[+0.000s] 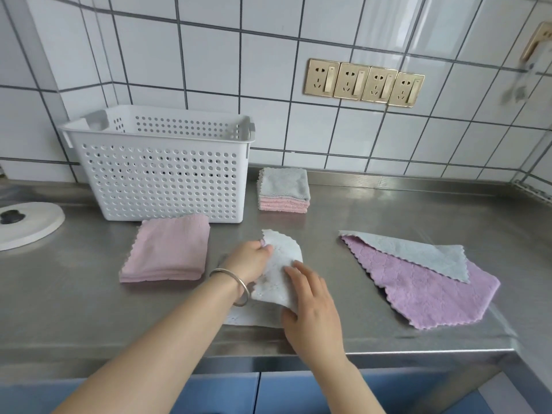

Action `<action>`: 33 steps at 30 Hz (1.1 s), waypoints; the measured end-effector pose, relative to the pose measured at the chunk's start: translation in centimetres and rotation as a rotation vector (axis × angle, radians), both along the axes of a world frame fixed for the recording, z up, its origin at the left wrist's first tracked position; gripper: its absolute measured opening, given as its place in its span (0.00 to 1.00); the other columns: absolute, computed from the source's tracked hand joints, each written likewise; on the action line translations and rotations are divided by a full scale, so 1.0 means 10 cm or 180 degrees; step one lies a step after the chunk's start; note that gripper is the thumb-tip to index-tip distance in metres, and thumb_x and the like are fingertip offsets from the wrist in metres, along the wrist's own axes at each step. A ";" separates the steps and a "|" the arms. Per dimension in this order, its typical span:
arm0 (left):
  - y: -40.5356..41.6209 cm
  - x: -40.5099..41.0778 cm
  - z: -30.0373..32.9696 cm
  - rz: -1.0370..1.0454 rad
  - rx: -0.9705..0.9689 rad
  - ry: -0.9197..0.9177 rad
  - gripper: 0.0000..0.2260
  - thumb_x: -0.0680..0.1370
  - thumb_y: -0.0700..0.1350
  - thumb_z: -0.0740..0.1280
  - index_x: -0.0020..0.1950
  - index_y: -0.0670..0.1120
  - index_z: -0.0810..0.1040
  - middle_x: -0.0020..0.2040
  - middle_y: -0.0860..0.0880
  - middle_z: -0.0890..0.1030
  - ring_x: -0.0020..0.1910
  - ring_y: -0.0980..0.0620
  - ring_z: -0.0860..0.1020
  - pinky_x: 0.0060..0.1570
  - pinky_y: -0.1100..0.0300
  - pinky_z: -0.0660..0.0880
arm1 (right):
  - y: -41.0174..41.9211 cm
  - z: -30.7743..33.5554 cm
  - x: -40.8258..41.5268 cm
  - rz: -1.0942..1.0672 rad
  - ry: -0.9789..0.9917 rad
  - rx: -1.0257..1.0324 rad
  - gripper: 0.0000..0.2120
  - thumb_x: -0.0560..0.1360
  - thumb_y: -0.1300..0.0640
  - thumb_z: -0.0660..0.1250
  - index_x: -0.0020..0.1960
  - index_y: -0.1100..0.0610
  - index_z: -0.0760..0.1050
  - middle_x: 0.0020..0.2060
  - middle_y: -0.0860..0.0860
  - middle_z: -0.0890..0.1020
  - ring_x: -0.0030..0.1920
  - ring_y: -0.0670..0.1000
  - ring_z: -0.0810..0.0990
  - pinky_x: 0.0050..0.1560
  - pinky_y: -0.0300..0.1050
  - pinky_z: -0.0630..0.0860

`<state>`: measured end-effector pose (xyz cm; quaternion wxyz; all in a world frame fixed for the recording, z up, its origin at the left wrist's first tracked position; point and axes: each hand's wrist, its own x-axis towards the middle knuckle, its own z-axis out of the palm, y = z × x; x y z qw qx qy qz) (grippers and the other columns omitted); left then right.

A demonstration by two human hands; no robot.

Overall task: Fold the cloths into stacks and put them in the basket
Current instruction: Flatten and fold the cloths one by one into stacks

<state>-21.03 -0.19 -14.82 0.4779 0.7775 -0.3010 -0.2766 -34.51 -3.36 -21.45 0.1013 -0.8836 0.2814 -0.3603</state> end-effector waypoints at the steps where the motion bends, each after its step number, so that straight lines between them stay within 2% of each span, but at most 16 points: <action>1: 0.05 0.08 -0.01 0.0045 0.0073 -0.0112 0.15 0.80 0.46 0.58 0.65 0.42 0.73 0.29 0.49 0.69 0.25 0.53 0.66 0.18 0.66 0.62 | 0.01 -0.04 0.00 0.0057 0.0073 0.0034 0.34 0.58 0.67 0.63 0.64 0.53 0.68 0.63 0.51 0.75 0.58 0.52 0.75 0.52 0.44 0.78; 3: 0.15 0.22 -0.03 -0.0002 0.0191 -0.0398 0.16 0.81 0.45 0.57 0.66 0.42 0.72 0.35 0.47 0.76 0.27 0.52 0.67 0.22 0.65 0.64 | 0.02 -0.10 0.02 0.0145 0.0186 0.0062 0.34 0.59 0.69 0.61 0.65 0.54 0.68 0.65 0.52 0.75 0.61 0.53 0.76 0.54 0.45 0.79; 4: 0.21 0.26 -0.04 -0.0050 0.0228 -0.0520 0.14 0.81 0.45 0.57 0.61 0.41 0.74 0.40 0.43 0.79 0.30 0.46 0.70 0.28 0.61 0.67 | 0.02 -0.12 0.03 0.0176 0.0242 0.0039 0.34 0.59 0.69 0.61 0.64 0.55 0.69 0.65 0.52 0.75 0.62 0.54 0.76 0.55 0.46 0.78; 6: 0.28 0.33 -0.12 -0.0071 0.0368 -0.0699 0.11 0.81 0.44 0.57 0.57 0.42 0.75 0.51 0.36 0.79 0.46 0.36 0.76 0.41 0.55 0.70 | 0.05 -0.14 0.07 0.0216 0.0361 0.0023 0.33 0.59 0.70 0.59 0.64 0.56 0.72 0.65 0.53 0.76 0.64 0.54 0.75 0.56 0.47 0.78; 7: 0.30 0.36 -0.17 -0.0069 0.0440 -0.0747 0.13 0.81 0.44 0.57 0.62 0.43 0.73 0.57 0.36 0.78 0.54 0.36 0.76 0.47 0.54 0.71 | 0.06 -0.15 0.09 0.0225 0.0401 0.0040 0.33 0.60 0.70 0.57 0.64 0.56 0.73 0.65 0.53 0.75 0.65 0.54 0.75 0.57 0.47 0.78; 9: 0.33 0.39 -0.27 -0.0055 0.0497 -0.0788 0.18 0.80 0.43 0.57 0.71 0.47 0.66 0.66 0.41 0.75 0.64 0.42 0.74 0.59 0.56 0.69 | 0.08 -0.17 0.12 0.0237 0.0467 0.0014 0.32 0.63 0.68 0.51 0.64 0.56 0.73 0.65 0.53 0.76 0.65 0.53 0.74 0.58 0.47 0.77; 12: 0.36 0.44 -0.40 -0.0033 0.0478 -0.0897 0.21 0.80 0.41 0.56 0.74 0.52 0.62 0.69 0.43 0.73 0.66 0.44 0.72 0.64 0.56 0.67 | 0.09 -0.20 0.16 0.0279 0.0549 -0.0098 0.31 0.64 0.66 0.48 0.62 0.55 0.74 0.64 0.53 0.77 0.64 0.53 0.75 0.58 0.46 0.77; 16: 0.39 0.45 -0.47 0.0027 0.0571 -0.1083 0.21 0.80 0.41 0.56 0.73 0.52 0.63 0.67 0.42 0.74 0.65 0.43 0.73 0.65 0.53 0.69 | 0.09 -0.19 0.16 0.0327 0.0603 -0.0094 0.29 0.65 0.65 0.48 0.60 0.55 0.76 0.62 0.53 0.78 0.63 0.54 0.77 0.56 0.47 0.78; 20: 0.41 0.46 -0.50 0.0056 0.0569 -0.1255 0.21 0.80 0.41 0.57 0.73 0.50 0.63 0.69 0.47 0.72 0.67 0.47 0.72 0.66 0.57 0.68 | 0.08 -0.22 0.16 0.0402 0.0752 -0.0130 0.29 0.65 0.64 0.48 0.61 0.54 0.77 0.63 0.52 0.78 0.64 0.54 0.75 0.59 0.50 0.76; 23: 0.45 0.46 -0.55 0.0129 0.0688 -0.1503 0.22 0.79 0.43 0.59 0.73 0.48 0.63 0.69 0.47 0.73 0.67 0.48 0.72 0.65 0.55 0.69 | 0.05 -0.23 0.13 0.0501 0.0926 -0.0091 0.29 0.65 0.62 0.49 0.61 0.54 0.77 0.63 0.51 0.77 0.65 0.53 0.75 0.59 0.52 0.76; 24: 0.46 0.47 -0.58 0.0181 0.0706 -0.1614 0.21 0.78 0.44 0.60 0.72 0.46 0.64 0.68 0.46 0.74 0.66 0.47 0.73 0.64 0.53 0.71 | 0.05 -0.22 0.12 0.0563 0.0954 -0.0040 0.30 0.65 0.60 0.49 0.63 0.53 0.75 0.65 0.51 0.75 0.67 0.53 0.73 0.62 0.51 0.74; 26: 0.47 0.46 -0.60 0.0270 0.0753 -0.1836 0.21 0.78 0.45 0.61 0.70 0.45 0.66 0.64 0.43 0.77 0.62 0.43 0.76 0.60 0.49 0.74 | 0.06 -0.16 0.09 0.0696 0.1128 0.0269 0.34 0.66 0.52 0.44 0.70 0.51 0.67 0.72 0.48 0.65 0.74 0.48 0.60 0.72 0.49 0.61; 28: 0.48 0.42 -0.58 0.0304 0.0853 -0.2050 0.20 0.77 0.47 0.61 0.69 0.46 0.66 0.61 0.42 0.78 0.59 0.41 0.77 0.56 0.48 0.75 | 0.11 -0.08 0.06 0.0786 0.1448 0.0654 0.37 0.66 0.42 0.40 0.74 0.47 0.58 0.76 0.44 0.54 0.76 0.44 0.47 0.75 0.46 0.47; 29: 0.50 0.39 -0.56 0.0303 0.0912 -0.2149 0.20 0.77 0.48 0.61 0.68 0.46 0.66 0.60 0.42 0.77 0.58 0.40 0.77 0.54 0.48 0.76 | 0.13 -0.05 0.06 0.0772 0.1545 0.0693 0.38 0.67 0.36 0.39 0.75 0.46 0.57 0.76 0.43 0.52 0.76 0.43 0.44 0.75 0.46 0.45; 31: 0.56 0.36 -0.52 0.0336 0.1025 -0.2331 0.20 0.77 0.51 0.62 0.66 0.45 0.67 0.59 0.42 0.77 0.56 0.39 0.77 0.50 0.49 0.75 | 0.16 0.04 0.08 0.0690 0.1490 0.0929 0.42 0.66 0.25 0.39 0.73 0.46 0.61 0.75 0.43 0.56 0.76 0.43 0.48 0.74 0.46 0.47; 33: 0.66 0.32 -0.49 0.0530 0.1121 -0.2428 0.19 0.76 0.54 0.63 0.61 0.44 0.71 0.57 0.42 0.77 0.54 0.39 0.78 0.48 0.50 0.75 | 0.14 0.12 0.13 0.0403 0.1014 0.1073 0.38 0.67 0.28 0.44 0.66 0.47 0.71 0.69 0.44 0.70 0.71 0.47 0.63 0.69 0.45 0.59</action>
